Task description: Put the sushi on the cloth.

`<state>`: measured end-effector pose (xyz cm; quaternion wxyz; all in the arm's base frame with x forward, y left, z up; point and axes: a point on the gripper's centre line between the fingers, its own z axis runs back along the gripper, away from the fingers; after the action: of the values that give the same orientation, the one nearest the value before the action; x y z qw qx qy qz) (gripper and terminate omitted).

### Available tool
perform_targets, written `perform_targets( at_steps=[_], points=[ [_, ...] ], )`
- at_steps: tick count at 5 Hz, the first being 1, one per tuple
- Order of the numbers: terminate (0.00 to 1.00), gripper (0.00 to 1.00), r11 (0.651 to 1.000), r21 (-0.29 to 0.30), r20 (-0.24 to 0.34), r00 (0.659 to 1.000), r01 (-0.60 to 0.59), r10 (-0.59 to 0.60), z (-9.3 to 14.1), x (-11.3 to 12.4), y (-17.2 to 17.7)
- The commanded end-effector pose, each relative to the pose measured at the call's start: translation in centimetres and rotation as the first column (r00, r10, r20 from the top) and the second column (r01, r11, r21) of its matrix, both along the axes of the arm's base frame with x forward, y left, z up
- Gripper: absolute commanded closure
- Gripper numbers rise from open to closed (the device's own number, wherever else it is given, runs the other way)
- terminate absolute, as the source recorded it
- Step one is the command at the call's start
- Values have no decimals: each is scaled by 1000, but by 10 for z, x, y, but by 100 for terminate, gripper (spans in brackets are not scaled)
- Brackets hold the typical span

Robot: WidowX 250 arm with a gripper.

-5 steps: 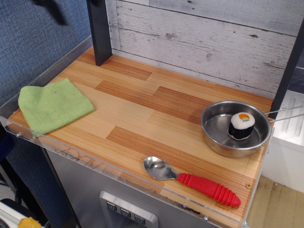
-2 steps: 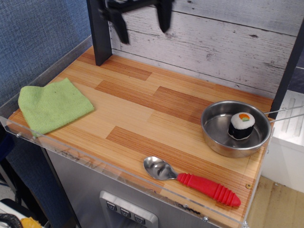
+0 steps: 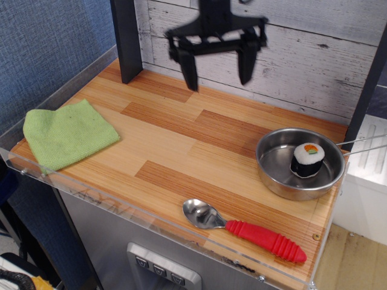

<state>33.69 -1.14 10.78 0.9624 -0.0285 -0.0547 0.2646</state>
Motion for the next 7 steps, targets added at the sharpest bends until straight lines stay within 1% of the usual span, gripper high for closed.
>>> perform_targets(
  at_steps=[1, 2, 3, 4, 6, 7],
  points=[
    [0, 0, 983, 60, -24, 985, 175, -173, -28, 2, -35],
    [0, 0, 959, 92, -36, 964, 267, -265, -43, 3, -53],
    [0, 0, 953, 88, -36, 957, 289, -287, -42, -4, -63],
    [0, 0, 958, 92, -26, 962, 273, -271, -31, -11, -66],
    [0, 0, 952, 69, -33, 954, 299, -298, -28, -17, -82],
    [0, 0, 948, 66, -40, 950, 312, -310, -33, -17, -89]
  ],
)
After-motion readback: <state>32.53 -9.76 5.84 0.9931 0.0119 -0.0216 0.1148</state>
